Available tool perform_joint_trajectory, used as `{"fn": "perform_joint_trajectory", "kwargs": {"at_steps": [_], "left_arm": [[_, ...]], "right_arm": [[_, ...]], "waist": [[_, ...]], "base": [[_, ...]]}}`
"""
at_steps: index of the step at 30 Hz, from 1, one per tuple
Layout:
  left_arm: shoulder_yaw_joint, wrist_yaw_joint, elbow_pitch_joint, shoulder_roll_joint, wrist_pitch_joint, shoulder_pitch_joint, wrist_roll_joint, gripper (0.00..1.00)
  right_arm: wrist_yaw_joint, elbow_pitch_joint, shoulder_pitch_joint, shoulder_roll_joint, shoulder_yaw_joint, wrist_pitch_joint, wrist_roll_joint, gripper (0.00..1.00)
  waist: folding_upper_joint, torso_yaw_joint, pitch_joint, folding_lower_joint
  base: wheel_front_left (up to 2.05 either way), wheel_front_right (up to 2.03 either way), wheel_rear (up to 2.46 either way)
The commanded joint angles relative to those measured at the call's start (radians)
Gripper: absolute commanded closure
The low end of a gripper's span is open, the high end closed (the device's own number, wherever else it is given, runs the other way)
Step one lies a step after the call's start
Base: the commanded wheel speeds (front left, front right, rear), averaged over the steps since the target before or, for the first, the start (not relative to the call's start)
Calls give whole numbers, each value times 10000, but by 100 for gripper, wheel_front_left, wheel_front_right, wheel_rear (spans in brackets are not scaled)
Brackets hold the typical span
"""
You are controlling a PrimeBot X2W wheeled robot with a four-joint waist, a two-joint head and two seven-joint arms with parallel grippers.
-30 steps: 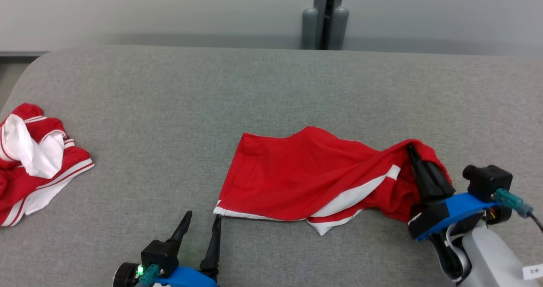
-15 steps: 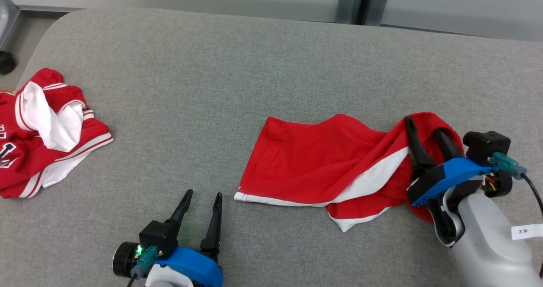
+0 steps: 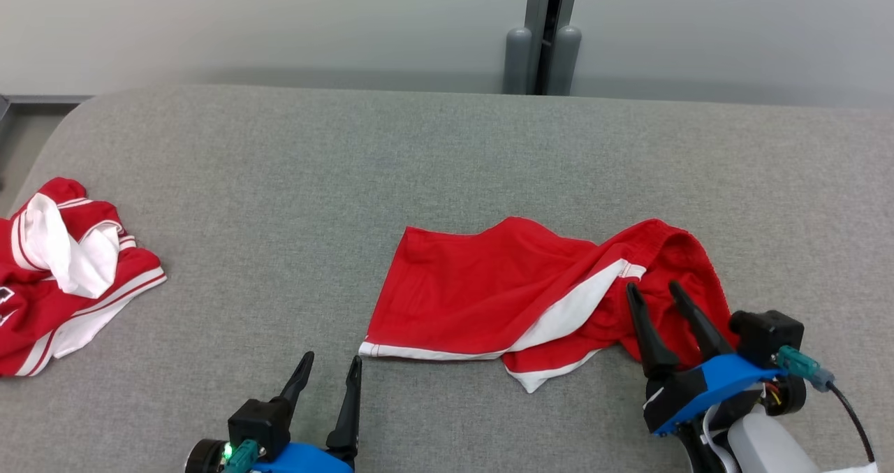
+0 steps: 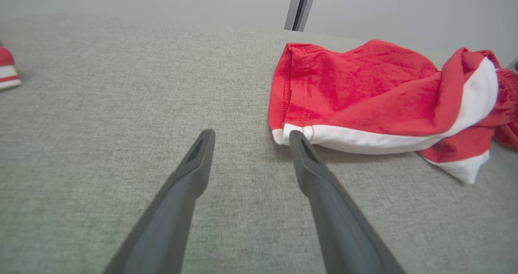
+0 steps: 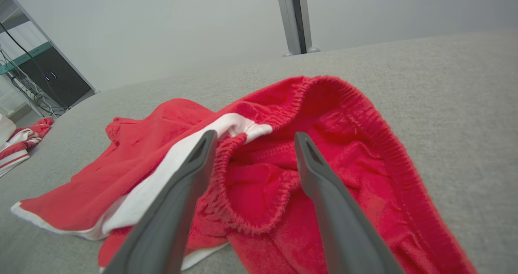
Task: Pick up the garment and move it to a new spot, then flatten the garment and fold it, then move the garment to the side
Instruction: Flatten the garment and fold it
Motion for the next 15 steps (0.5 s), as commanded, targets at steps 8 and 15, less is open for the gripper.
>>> {"fn": "perform_joint_trajectory", "kwargs": {"at_steps": [8,15], "left_arm": [[280,-18,-151,1,-27,423,107,0],[177,-18,-143,0,-27,331,56,0]], "right_arm": [[1,-519,914,294,99,-34,-1015,0],[1,-165,748,614,-477,-35,-2701,8]], "waist": [[0,-132,-332,0],[0,117,-141,0]], "base": [[0,0,0],[0,0,0]]}}
